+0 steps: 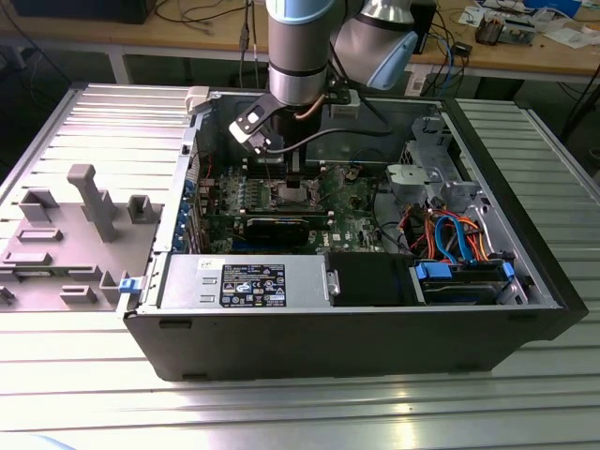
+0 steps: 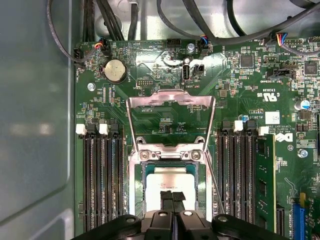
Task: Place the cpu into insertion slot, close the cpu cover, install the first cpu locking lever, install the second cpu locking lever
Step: 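Place the cpu into insertion slot, then close the cpu cover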
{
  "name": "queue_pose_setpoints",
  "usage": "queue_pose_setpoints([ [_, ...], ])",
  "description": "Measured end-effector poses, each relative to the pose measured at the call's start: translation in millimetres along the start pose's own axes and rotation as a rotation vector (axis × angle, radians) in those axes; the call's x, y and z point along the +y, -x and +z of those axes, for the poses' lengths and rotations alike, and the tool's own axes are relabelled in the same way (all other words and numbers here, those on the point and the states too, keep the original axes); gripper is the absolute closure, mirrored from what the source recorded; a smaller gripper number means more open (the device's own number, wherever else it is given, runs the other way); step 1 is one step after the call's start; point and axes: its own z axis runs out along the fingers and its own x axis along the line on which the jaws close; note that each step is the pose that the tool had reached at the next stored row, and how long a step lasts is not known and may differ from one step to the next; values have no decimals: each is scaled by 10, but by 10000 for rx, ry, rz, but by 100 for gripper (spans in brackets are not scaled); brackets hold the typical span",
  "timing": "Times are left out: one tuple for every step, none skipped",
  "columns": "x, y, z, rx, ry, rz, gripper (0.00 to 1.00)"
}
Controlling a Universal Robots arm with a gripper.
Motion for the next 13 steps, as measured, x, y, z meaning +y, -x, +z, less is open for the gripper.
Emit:
queue_pose_setpoints([
  [0,0,0,0,0,0,89],
  [12,0,0,0,-3,0,89],
  [23,0,1,-1,-6,0,89],
  [24,-1,0,0,-5,0,89],
  [24,-1,-2,0,-6,0,89],
  [24,-1,-5,1,-5,0,89],
  [24,0,-7,0,-5,0,89],
  [24,-1,-8,0,-5,0,89],
  [24,-1,-11,0,-5,0,89],
  [24,-1,-12,0,-5,0,89],
  [24,-1,-13,-1,-6,0,89],
  [24,-1,-15,-1,-5,0,89],
  [24,-1,-18,-1,-6,0,89],
])
